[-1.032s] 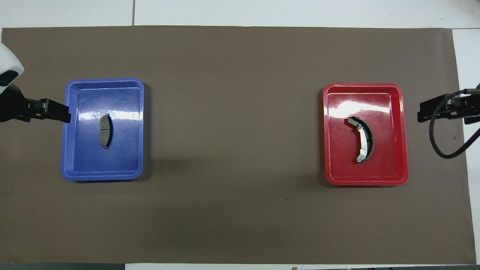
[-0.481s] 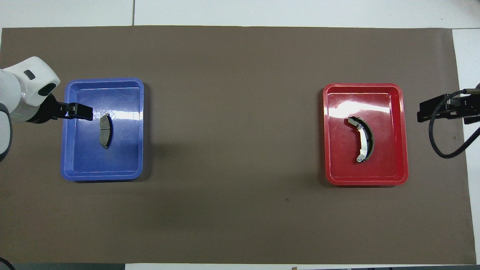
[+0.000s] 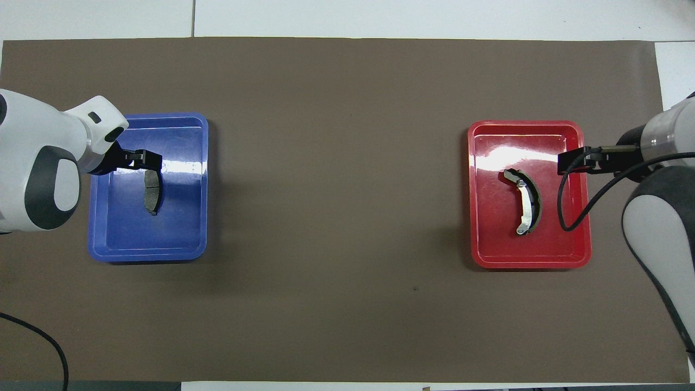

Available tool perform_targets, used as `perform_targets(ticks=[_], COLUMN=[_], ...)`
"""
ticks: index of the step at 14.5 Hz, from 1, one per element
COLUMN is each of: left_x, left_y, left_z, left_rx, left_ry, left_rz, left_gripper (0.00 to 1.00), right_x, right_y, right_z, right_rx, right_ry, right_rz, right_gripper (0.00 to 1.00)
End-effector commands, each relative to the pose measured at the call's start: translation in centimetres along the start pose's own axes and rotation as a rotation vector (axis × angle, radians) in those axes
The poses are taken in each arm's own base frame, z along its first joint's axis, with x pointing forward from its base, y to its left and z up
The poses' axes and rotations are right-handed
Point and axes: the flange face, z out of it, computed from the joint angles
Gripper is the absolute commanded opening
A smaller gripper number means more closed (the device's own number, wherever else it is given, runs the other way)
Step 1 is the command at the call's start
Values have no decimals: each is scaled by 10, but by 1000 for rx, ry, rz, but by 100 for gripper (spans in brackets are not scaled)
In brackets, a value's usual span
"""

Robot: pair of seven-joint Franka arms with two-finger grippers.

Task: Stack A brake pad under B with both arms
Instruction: 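Grasp the small pad with the left gripper while the right gripper reaches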

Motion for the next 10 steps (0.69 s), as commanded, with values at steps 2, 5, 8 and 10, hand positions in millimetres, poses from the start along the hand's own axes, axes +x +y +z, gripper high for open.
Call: perform_targets(ticks=[2, 5, 8, 10], left_x=[-15, -15, -23, -28], left_y=[-13, -23, -21, -19], left_z=[43, 68, 74, 78], left_rx=[-1, -3, -5, -7], left_ry=[27, 9, -17, -34], left_rz=[2, 10, 11, 14], left_gripper=[98, 98, 98, 98], right_x=[0, -16, -19, -24], right_y=[2, 19, 22, 31], right_z=[85, 149, 175, 199], right_rx=[20, 14, 11, 6], right_ry=[24, 94, 70, 77], right_rz=[-19, -73, -94, -157], right_gripper=[99, 99, 99, 99])
